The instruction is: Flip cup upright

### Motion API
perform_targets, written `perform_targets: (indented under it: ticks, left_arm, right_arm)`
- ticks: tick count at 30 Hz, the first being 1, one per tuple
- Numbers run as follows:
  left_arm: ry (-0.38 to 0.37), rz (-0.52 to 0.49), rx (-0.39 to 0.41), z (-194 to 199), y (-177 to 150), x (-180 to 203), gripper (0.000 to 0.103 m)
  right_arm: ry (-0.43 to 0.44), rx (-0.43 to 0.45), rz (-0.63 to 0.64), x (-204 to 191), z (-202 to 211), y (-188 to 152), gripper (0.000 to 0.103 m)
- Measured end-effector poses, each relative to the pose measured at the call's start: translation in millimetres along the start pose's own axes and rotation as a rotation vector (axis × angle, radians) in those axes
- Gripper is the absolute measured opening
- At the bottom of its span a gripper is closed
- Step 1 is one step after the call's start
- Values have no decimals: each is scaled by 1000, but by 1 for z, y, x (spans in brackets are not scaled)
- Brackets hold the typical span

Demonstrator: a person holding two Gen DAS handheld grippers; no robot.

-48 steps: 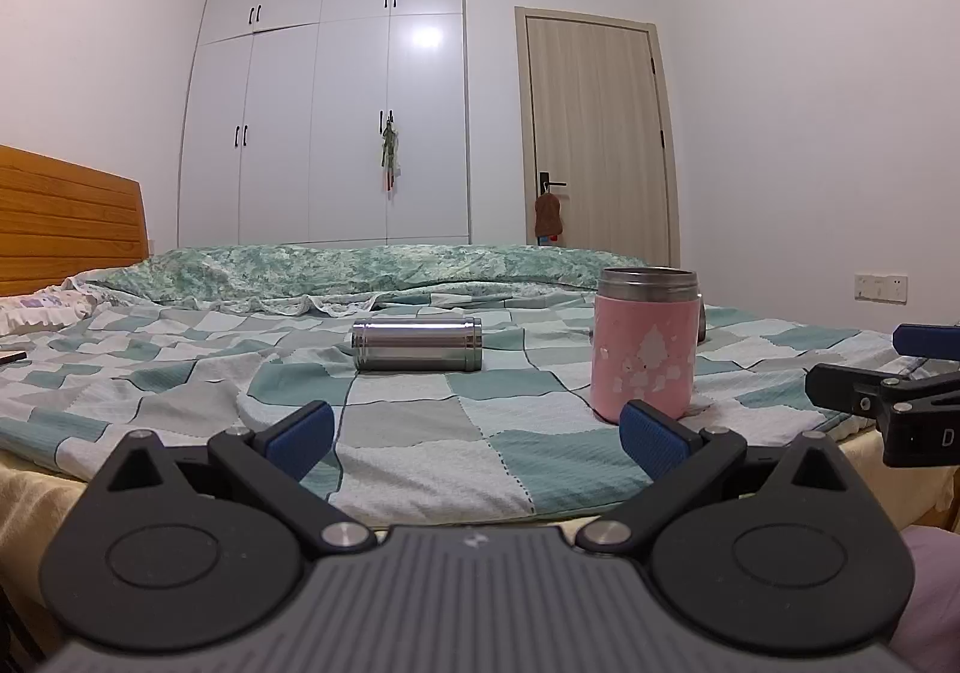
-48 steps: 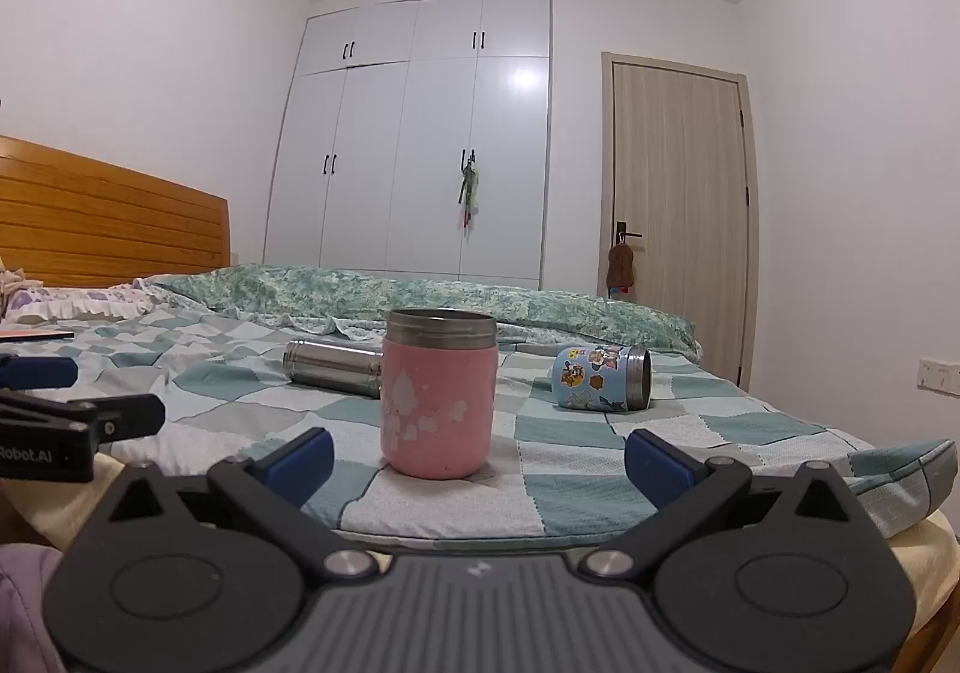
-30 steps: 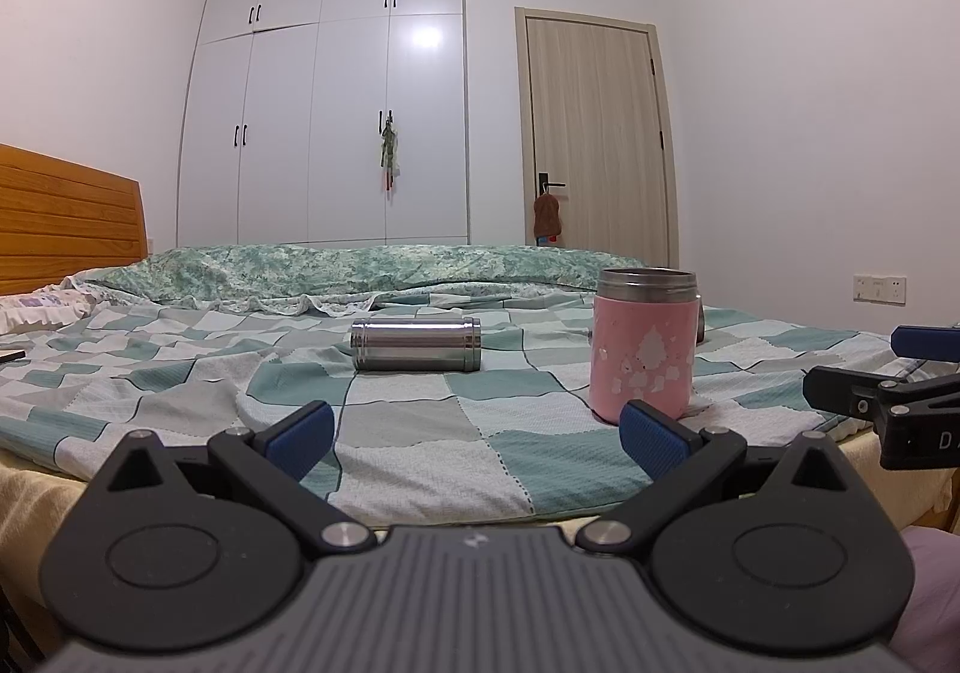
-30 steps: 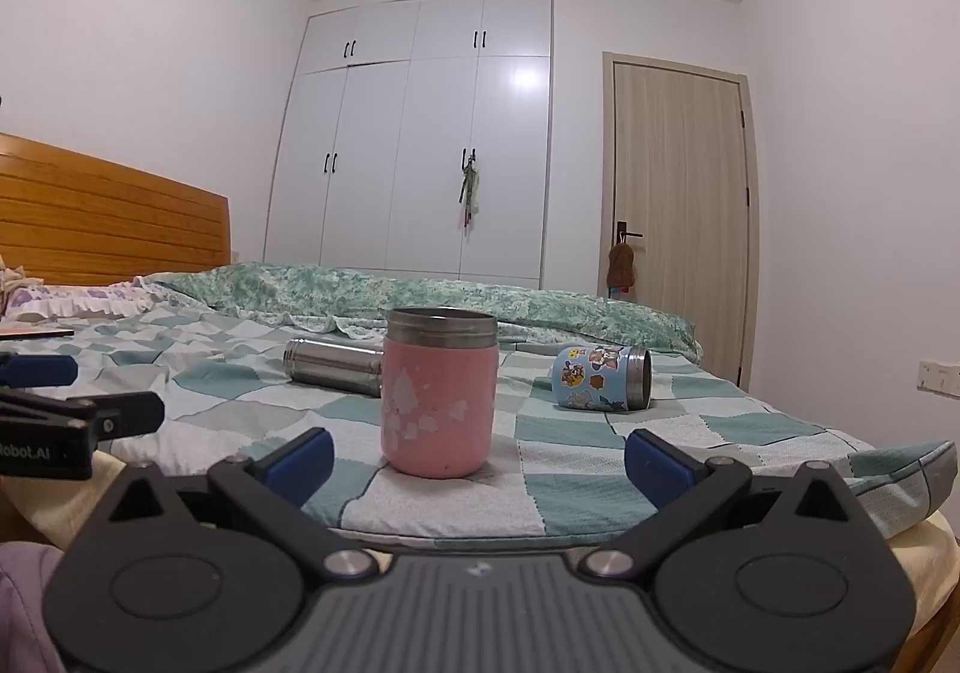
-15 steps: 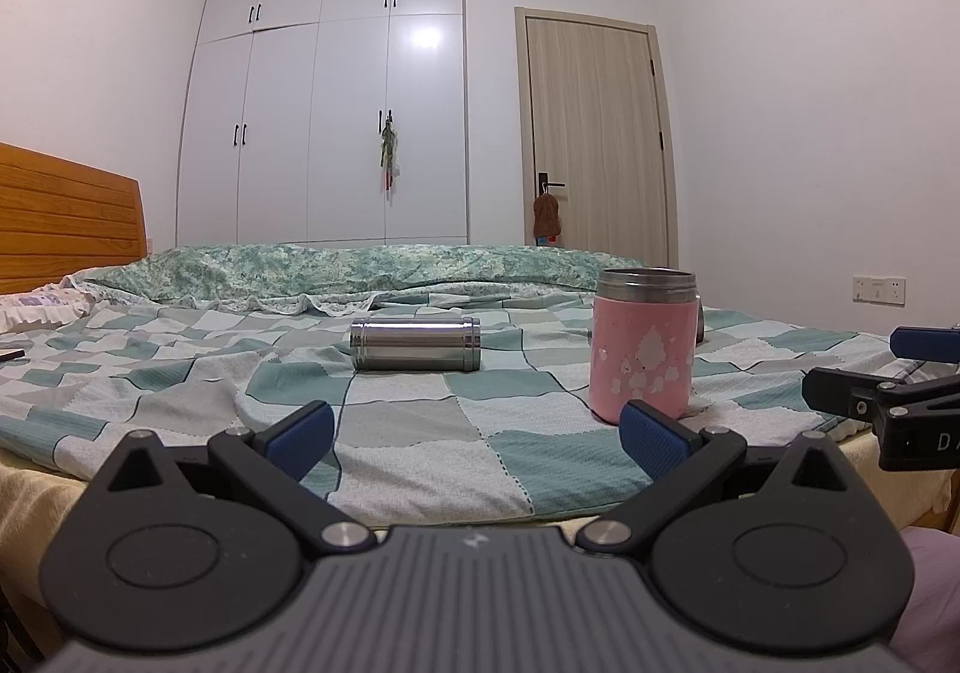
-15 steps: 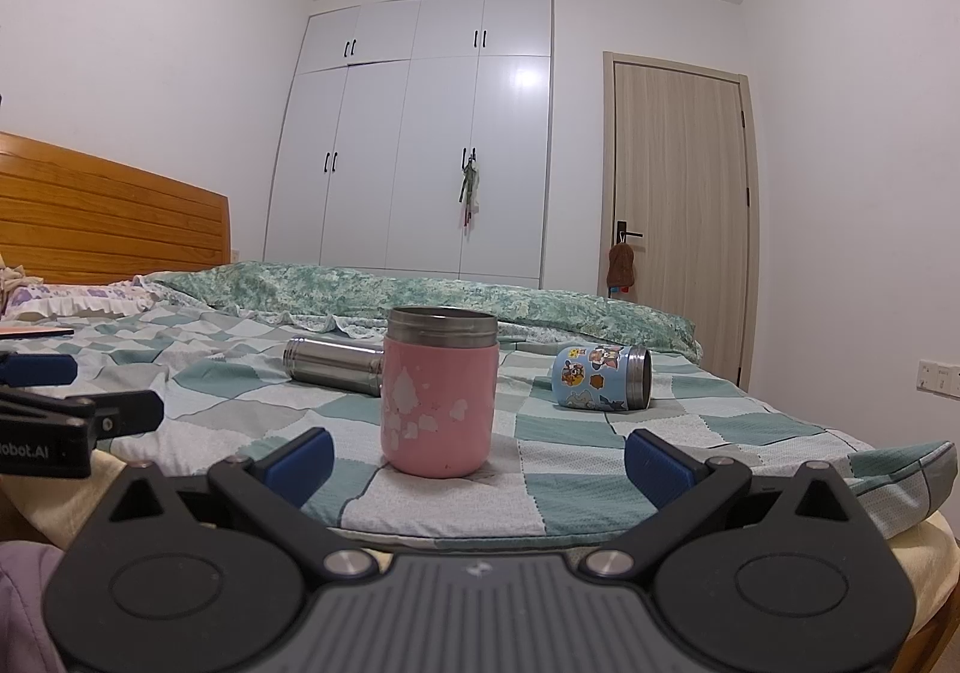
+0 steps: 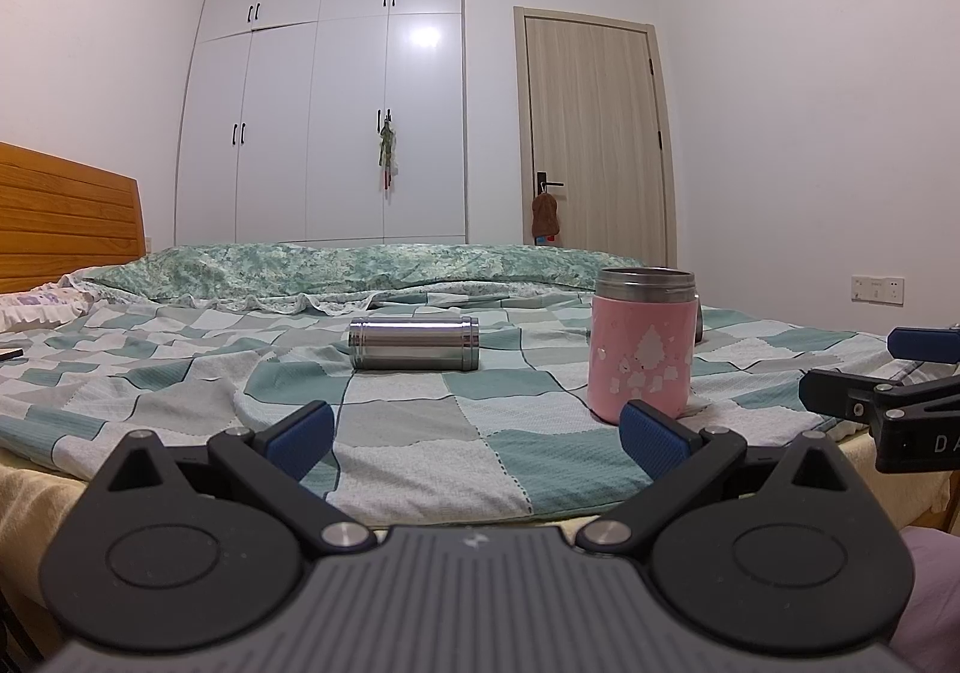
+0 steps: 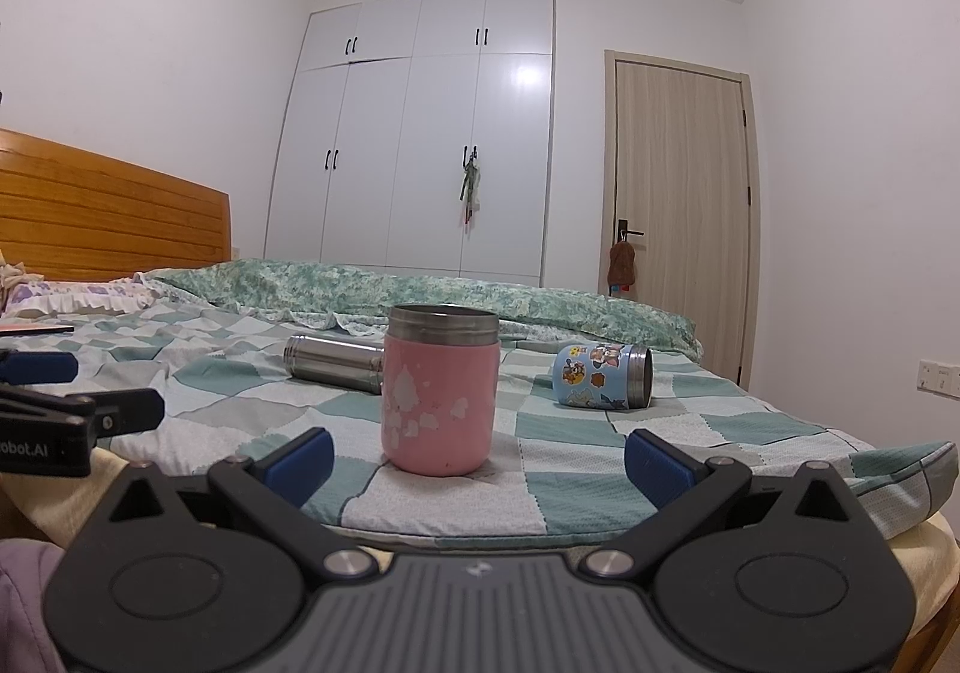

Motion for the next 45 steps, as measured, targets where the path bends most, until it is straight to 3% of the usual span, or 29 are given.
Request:
perform_targets:
  ticks: [45]
  left_arm:
    - [-13, 6, -7, 1, 2, 2, 103]
  right_arm:
    - [6, -13, 3, 1, 1, 1, 103]
Point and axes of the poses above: each gripper's, at about its wrist camera, not at the fingertips, and z roughly against the way its jaws point, x to its right, y to its top, the point moved 8 cm from there along -z, roughly the way its jaws point, and after that the axes turned 12 degrees about x, right-handed, at the moved point
